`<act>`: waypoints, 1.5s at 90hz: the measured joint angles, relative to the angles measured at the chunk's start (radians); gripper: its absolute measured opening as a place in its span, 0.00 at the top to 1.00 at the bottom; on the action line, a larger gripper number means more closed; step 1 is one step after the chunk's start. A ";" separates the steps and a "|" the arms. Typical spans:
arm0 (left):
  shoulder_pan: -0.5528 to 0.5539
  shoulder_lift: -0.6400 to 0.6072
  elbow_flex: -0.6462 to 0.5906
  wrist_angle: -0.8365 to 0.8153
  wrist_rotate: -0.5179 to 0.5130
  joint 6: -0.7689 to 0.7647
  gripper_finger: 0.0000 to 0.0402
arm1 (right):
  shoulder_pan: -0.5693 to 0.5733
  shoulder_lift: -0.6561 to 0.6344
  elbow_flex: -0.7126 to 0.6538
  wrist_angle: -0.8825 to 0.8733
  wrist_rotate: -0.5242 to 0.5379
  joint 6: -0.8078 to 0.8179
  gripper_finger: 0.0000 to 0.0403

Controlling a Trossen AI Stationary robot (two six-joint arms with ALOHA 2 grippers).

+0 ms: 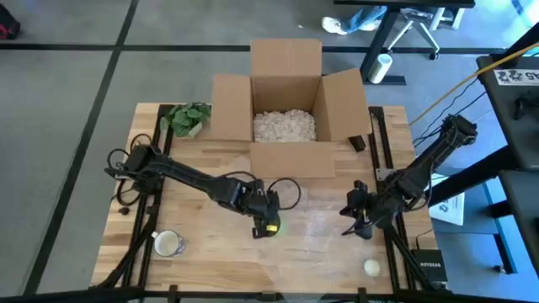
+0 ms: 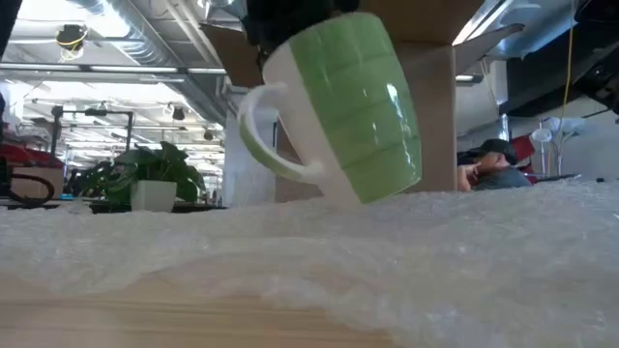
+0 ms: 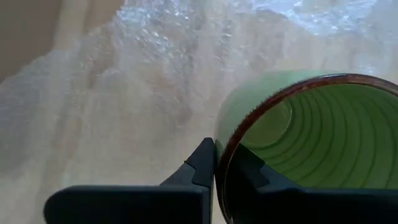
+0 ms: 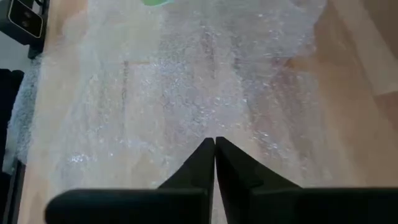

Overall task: Wrap mug
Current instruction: Put the green mug on the bubble wrap

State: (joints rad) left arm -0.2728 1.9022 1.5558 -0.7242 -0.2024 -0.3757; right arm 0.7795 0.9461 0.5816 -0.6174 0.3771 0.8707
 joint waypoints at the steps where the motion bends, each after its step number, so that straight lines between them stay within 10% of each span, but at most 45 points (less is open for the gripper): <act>1: 0.003 0.000 0.000 0.000 0.005 0.000 1.00 | 0.000 0.005 0.000 0.004 0.000 0.000 1.00; 63: 0.099 0.010 0.000 -0.109 0.196 -0.187 1.00 | -0.001 0.121 -0.002 0.078 0.059 -0.007 1.00; 135: 0.103 -0.055 0.042 -0.100 0.274 -0.140 0.77 | 0.000 0.121 -0.002 0.051 0.057 -0.014 1.00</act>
State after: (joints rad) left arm -0.1696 1.8476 1.5977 -0.8238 0.0713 -0.5157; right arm 0.7792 1.0672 0.5800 -0.5659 0.4339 0.8570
